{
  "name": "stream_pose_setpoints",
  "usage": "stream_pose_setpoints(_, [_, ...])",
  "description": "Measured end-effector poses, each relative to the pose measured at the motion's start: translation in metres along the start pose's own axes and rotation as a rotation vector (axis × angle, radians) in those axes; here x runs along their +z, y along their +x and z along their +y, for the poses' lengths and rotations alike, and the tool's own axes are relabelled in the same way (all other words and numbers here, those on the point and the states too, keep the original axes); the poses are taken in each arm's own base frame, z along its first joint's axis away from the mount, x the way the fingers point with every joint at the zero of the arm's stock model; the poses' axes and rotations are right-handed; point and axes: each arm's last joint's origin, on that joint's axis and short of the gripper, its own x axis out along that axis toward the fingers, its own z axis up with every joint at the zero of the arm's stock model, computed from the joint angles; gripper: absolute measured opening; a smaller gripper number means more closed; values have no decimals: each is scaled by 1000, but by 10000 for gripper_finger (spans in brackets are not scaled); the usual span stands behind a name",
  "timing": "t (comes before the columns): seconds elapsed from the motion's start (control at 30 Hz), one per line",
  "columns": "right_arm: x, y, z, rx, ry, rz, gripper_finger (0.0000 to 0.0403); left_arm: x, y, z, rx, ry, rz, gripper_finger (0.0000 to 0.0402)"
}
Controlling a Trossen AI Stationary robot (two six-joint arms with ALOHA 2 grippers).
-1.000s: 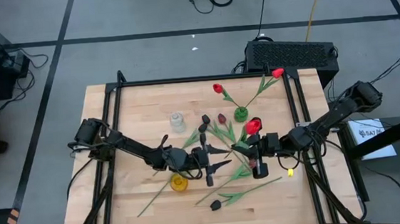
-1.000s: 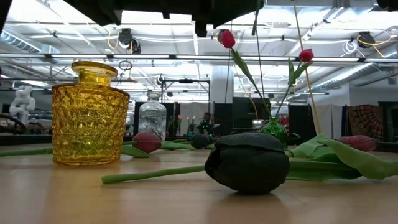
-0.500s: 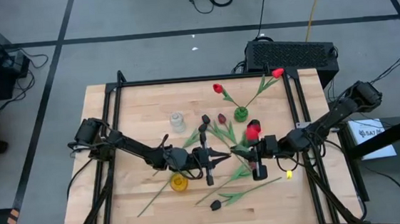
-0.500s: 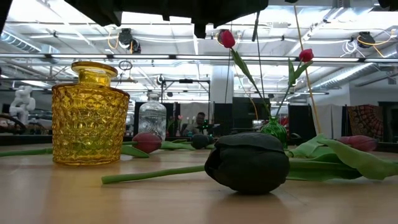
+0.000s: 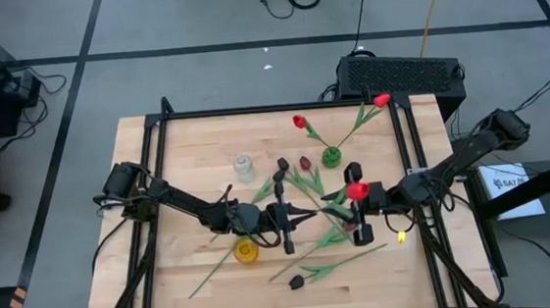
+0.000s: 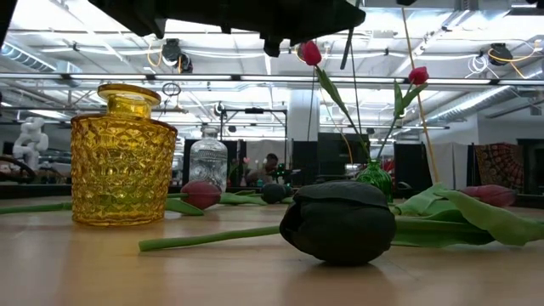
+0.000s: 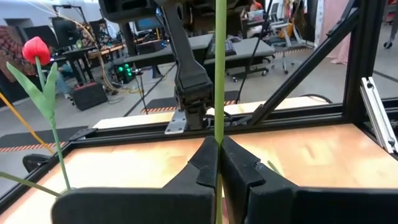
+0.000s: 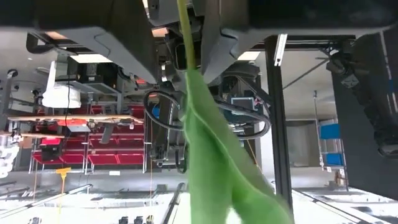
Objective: Sort flowers into vase by color
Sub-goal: Put the red tulip into the green vase
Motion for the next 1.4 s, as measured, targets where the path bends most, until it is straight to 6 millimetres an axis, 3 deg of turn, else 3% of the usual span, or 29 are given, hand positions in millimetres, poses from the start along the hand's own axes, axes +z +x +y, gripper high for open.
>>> stream_pose_setpoints(0.2, [1,-2,-1,2,-3,19,73,0,0,0,2,-1,1,10])
stream_pose_setpoints(0.33, [1,-2,-1,3,-5,23,20,0,0,0,3,-1,1,28])
stream_pose_setpoints(0.43, [0,-2,-1,2,-7,24,8,0,0,0,10,-21,5,47])
stream_pose_setpoints(0.83, [13,-20,-12,-43,-70,105,3,-4,-11,4,48,39,219,185])
stream_pose_setpoints(1.03, [22,-38,-29,-227,-204,180,2,16,-25,8,32,68,249,209])
stream_pose_setpoints(1.2, [24,-49,-53,-325,-312,152,2,46,-38,17,20,100,163,210])
stream_pose_setpoints(1.4, [4,-74,-83,-363,-365,120,1,80,-56,28,-17,151,65,210])
